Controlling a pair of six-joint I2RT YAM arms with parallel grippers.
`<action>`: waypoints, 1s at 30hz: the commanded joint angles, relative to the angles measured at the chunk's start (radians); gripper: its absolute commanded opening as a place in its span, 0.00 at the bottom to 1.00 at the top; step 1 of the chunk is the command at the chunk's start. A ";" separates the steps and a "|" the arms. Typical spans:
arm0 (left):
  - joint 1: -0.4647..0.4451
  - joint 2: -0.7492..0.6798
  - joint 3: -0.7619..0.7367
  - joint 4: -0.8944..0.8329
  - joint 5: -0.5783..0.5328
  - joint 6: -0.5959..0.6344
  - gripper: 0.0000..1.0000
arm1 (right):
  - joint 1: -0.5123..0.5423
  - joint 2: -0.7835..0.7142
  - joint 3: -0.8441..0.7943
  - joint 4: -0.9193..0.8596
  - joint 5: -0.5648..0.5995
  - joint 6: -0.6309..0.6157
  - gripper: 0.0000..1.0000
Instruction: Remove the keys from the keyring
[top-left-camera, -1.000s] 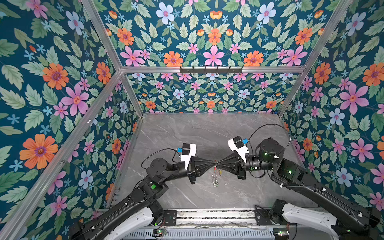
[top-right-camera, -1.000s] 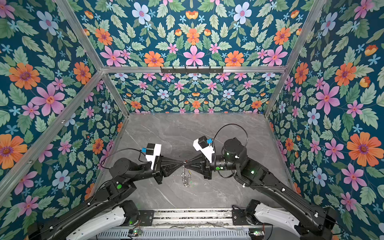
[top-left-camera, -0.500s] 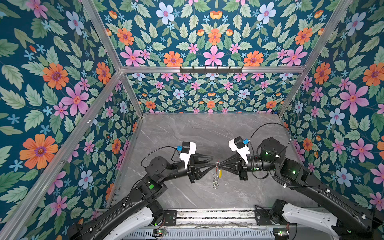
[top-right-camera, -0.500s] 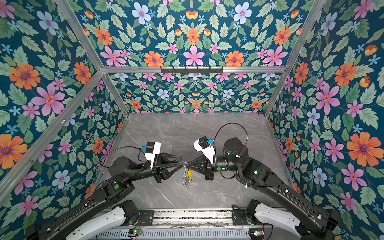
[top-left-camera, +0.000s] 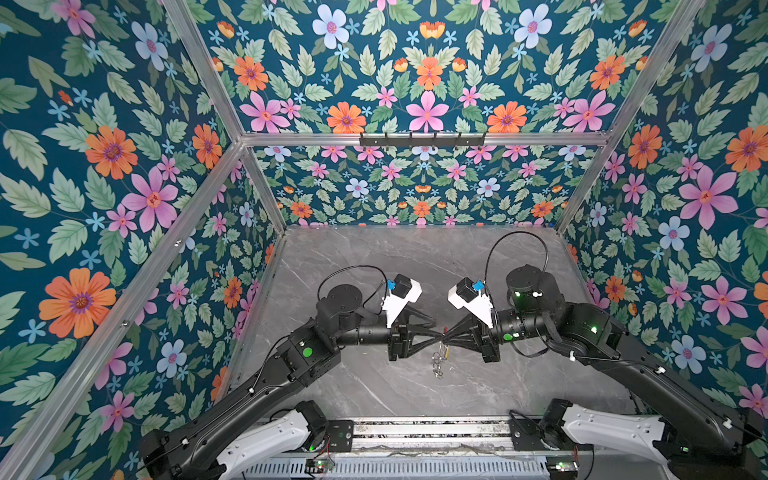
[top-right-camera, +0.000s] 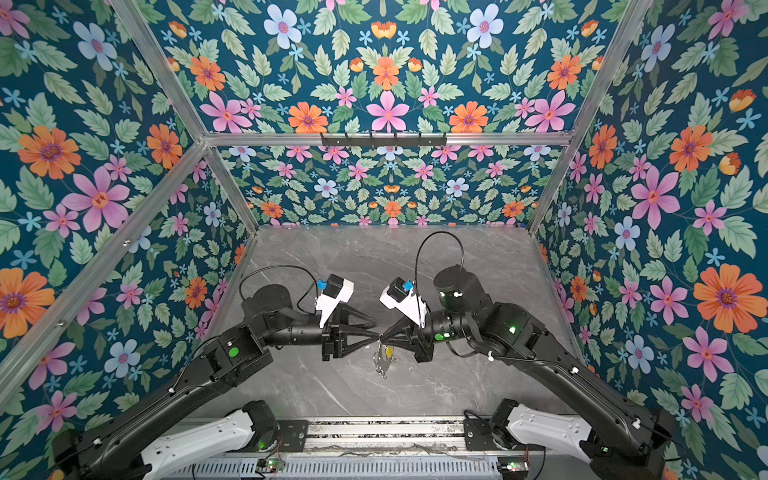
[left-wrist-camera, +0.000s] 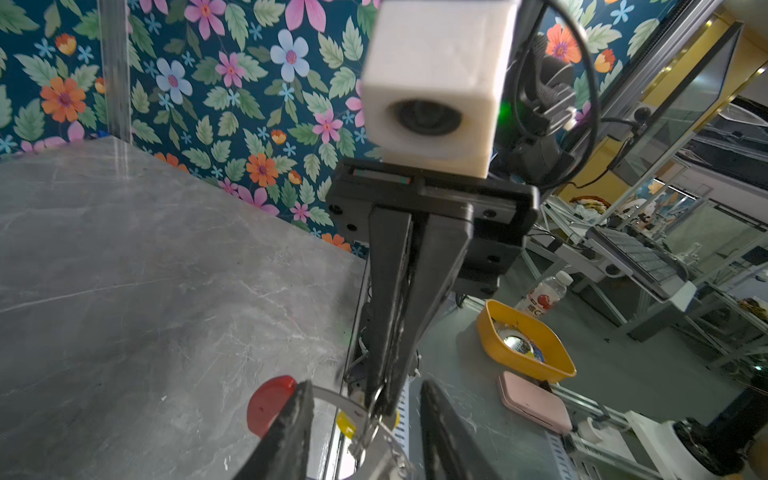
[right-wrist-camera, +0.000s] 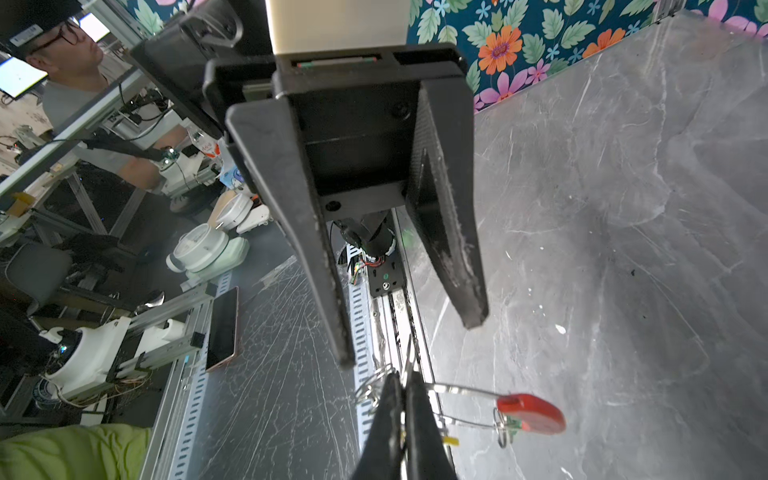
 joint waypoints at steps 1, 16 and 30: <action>0.000 0.016 0.022 -0.060 0.072 0.040 0.38 | 0.001 0.004 0.017 -0.051 0.000 -0.047 0.00; 0.000 0.060 0.034 -0.036 0.136 0.037 0.07 | 0.001 0.020 0.032 -0.050 0.043 -0.048 0.00; 0.000 -0.105 -0.141 0.282 -0.099 0.008 0.00 | 0.001 -0.104 -0.087 0.229 0.187 0.061 0.45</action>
